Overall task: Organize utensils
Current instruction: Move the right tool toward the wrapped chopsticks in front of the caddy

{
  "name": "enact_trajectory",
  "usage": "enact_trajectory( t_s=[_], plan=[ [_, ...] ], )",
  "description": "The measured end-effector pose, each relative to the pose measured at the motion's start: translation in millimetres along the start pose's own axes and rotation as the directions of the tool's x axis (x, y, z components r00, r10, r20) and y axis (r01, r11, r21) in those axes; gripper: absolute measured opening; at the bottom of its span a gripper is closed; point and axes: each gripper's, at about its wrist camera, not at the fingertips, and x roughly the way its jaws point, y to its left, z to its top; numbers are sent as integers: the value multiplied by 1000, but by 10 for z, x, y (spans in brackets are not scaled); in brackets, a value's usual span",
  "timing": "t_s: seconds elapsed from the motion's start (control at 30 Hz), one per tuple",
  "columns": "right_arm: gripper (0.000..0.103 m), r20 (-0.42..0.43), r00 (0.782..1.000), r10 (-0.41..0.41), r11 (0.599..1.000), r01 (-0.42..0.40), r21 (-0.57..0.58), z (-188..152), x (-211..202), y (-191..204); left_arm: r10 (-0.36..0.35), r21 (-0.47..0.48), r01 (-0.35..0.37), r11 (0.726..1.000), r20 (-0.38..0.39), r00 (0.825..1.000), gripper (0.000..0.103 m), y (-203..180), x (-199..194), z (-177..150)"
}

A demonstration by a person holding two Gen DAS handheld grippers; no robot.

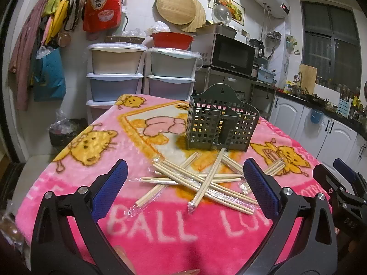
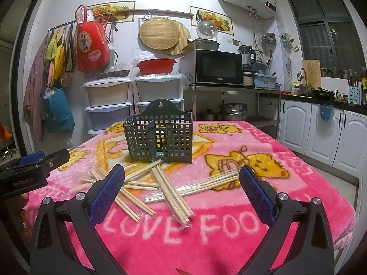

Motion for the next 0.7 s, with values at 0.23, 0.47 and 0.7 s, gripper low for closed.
enact_trajectory(
  t_s=[0.23,0.47,0.7],
  plan=[
    [97,1,1000,1,1000,-1,1,3,-15,-2,4,-3,-4,1000,-4,1000,93,-30,9,-18],
    [97,-2,1000,11,1000,-11,-13,41,-12,26,4,-2,-4,1000,-1,1000,93,-16,-3,20],
    [97,-25,999,36,999,-37,-35,68,92,87,21,-30,-20,999,3,1000,93,119,-34,130]
  ],
)
